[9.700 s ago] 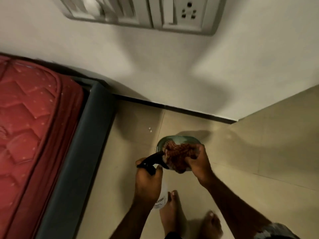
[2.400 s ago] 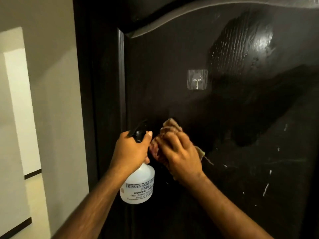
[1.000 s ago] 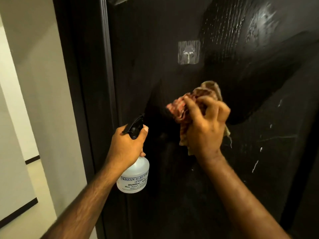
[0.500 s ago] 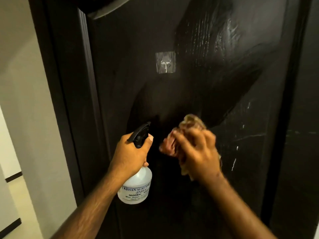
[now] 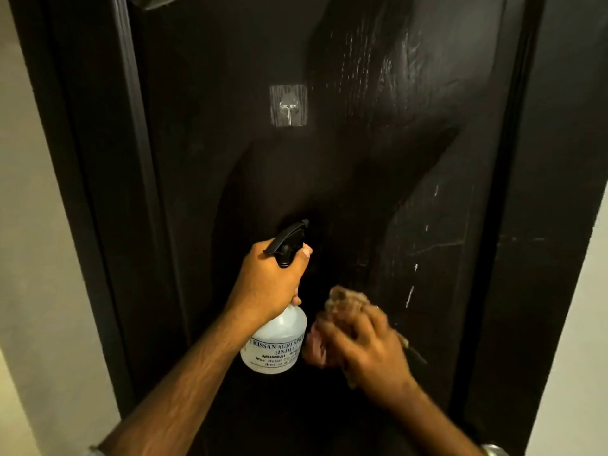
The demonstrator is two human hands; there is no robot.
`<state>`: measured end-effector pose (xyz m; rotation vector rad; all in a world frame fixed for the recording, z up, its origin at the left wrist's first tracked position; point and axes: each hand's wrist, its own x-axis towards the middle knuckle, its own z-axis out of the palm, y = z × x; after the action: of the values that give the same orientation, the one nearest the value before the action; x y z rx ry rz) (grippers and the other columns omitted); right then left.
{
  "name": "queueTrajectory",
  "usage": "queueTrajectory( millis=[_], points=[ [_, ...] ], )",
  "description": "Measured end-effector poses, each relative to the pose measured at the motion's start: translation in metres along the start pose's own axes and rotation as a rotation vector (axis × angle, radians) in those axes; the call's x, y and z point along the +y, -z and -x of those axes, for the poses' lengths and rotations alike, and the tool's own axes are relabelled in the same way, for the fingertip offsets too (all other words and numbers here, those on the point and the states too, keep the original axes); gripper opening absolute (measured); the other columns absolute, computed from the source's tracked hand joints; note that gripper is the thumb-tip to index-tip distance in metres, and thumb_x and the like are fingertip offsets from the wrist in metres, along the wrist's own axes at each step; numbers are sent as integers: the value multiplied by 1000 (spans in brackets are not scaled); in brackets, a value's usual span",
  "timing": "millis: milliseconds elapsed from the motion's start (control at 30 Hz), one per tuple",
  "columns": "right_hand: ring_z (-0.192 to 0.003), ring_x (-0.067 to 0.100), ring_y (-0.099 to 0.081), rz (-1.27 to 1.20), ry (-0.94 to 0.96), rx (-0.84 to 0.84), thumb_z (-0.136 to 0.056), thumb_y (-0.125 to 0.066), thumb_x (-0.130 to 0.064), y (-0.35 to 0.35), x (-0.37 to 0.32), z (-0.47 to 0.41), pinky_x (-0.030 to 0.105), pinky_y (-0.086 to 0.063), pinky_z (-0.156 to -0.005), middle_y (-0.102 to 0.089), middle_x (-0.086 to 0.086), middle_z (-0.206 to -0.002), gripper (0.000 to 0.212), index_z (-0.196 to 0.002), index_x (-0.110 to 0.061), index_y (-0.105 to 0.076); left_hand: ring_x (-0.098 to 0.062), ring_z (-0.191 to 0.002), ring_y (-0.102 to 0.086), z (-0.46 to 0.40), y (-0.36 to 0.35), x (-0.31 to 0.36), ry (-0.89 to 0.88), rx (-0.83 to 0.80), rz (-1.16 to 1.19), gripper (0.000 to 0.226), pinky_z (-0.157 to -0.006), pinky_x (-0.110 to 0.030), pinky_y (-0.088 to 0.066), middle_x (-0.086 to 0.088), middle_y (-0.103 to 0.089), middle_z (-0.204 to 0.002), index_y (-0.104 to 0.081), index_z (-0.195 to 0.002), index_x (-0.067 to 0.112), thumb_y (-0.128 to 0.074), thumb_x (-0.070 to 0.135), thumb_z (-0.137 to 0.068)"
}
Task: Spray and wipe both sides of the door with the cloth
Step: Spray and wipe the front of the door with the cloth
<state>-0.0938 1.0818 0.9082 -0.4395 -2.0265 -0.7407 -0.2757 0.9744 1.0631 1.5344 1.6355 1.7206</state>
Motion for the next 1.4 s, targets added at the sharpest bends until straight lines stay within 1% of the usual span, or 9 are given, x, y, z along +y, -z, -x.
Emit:
queueTrajectory(
  millis=[100,200,367,500,700,867,1033,1233,1400],
  points=[
    [-115,27,-53,-46,166,-140,-99,-65,-29,-3,-5,46,38,-61,-86,-55,2,-129,29,-125,-30,-75,-15,-41,-58,2,-14,8,-17,-53,-15,20,-55,-39,-63,3,-56,-44,-74,-92,12,-69,29,-100],
    [-117,28,-52,-24,235,-136,-94,-73,-30,13,23,29,38,-55,-94,-53,4,-133,35,-128,-30,-72,-16,-41,-57,1,-24,12,-6,-86,-3,22,-56,-42,-63,3,-55,-44,-73,-90,10,-70,29,-99],
    [-114,41,-51,57,-80,183,-97,-74,-21,83,103,-68,44,-51,-90,-59,13,-133,40,-137,-28,-70,-15,-43,-56,-5,-34,24,-28,-157,-29,24,-55,-38,-63,2,-55,-47,-72,-94,6,-68,29,-101],
    [-126,39,-44,109,-386,358,-99,-72,-38,133,154,-147,34,-39,-97,-54,15,-136,36,-134,-29,-71,-15,-42,-57,-11,-45,33,-61,-174,-45,23,-55,-38,-62,3,-55,-46,-71,-93,8,-68,29,-101],
    [-122,42,-48,75,-472,426,-98,-76,-20,97,117,-95,36,-41,-104,-59,18,-129,33,-130,-24,-75,-20,-39,-60,-14,-64,38,-55,-190,-45,35,-59,-51,-64,0,-55,-42,-67,-73,10,-69,32,-100],
    [-117,37,-50,-24,-469,140,-83,-90,-20,31,28,62,44,-52,-96,-56,5,-128,47,-128,-28,-77,-23,-41,-66,-11,-94,40,6,-284,-122,39,-64,-55,-67,-2,-59,-45,-65,-70,11,-68,38,-98],
    [-115,32,-49,-49,-353,-132,-72,-95,-45,22,11,109,43,-62,-72,-51,1,-131,59,-126,-34,-75,-15,-43,-59,4,-111,39,24,-364,-64,27,-56,-38,-61,3,-57,-49,-69,-84,11,-70,33,-100],
    [-113,35,-50,51,-221,65,-84,-88,-30,71,79,7,39,-52,-90,-56,9,-133,56,-138,-30,-70,-15,-38,-57,2,-91,32,2,-230,-9,21,-53,-38,-61,3,-55,-44,-73,-91,9,-71,29,-99],
    [-122,36,-46,89,-437,372,-98,-70,-20,119,137,-127,32,-43,-98,-55,13,-135,37,-134,-29,-72,-17,-40,-56,4,-73,30,40,-236,28,20,-58,-43,-63,1,-53,-45,-72,-89,9,-72,27,-99]
  ],
)
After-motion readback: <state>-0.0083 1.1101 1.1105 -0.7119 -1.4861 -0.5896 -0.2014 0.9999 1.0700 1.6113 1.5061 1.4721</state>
